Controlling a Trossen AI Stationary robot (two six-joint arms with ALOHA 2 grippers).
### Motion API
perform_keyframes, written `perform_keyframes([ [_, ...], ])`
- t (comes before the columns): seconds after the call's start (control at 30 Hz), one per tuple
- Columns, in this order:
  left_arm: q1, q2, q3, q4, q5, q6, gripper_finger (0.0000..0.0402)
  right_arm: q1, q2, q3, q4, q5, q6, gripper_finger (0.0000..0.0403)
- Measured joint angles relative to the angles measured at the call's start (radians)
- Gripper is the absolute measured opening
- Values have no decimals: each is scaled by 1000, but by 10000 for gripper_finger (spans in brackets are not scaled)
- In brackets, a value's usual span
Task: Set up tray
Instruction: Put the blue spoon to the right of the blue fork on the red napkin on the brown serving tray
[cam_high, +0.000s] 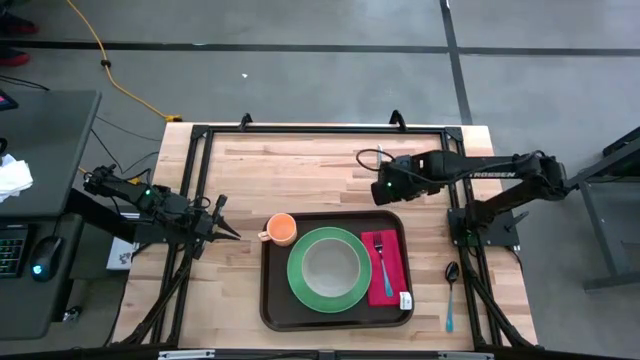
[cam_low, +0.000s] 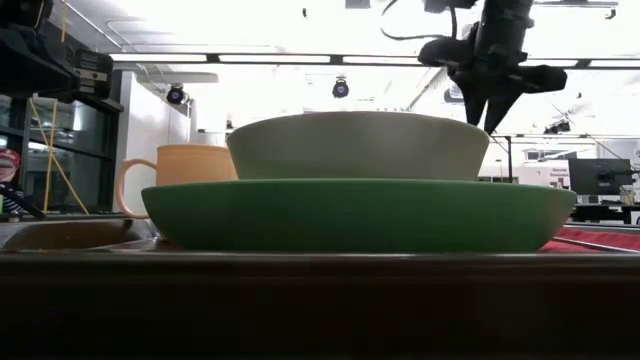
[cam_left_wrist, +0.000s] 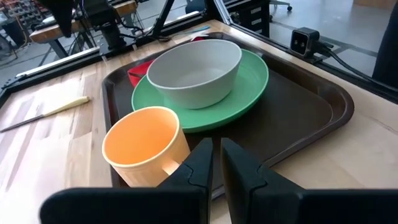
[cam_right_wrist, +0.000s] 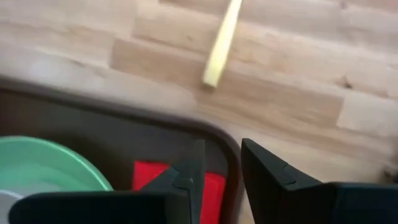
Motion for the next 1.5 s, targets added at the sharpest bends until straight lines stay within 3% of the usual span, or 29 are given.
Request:
perform_keyframes([
  [0.17, 0, 0, 0, -2, 0, -15, 62, 32, 0, 0, -110, -84, 25, 82],
  [0.37, 0, 0, 0, -2, 0, -15, 62, 153, 0, -1, -209, -154, 156, 82],
  [0.93, 0, 0, 0, 24, -1, -17, 62, 476, 0, -1, -207, -222, 543, 83],
  [1.5, 0, 0, 0, 29, 4, -22, 62, 704, 3, -1, -149, -368, 745, 83],
])
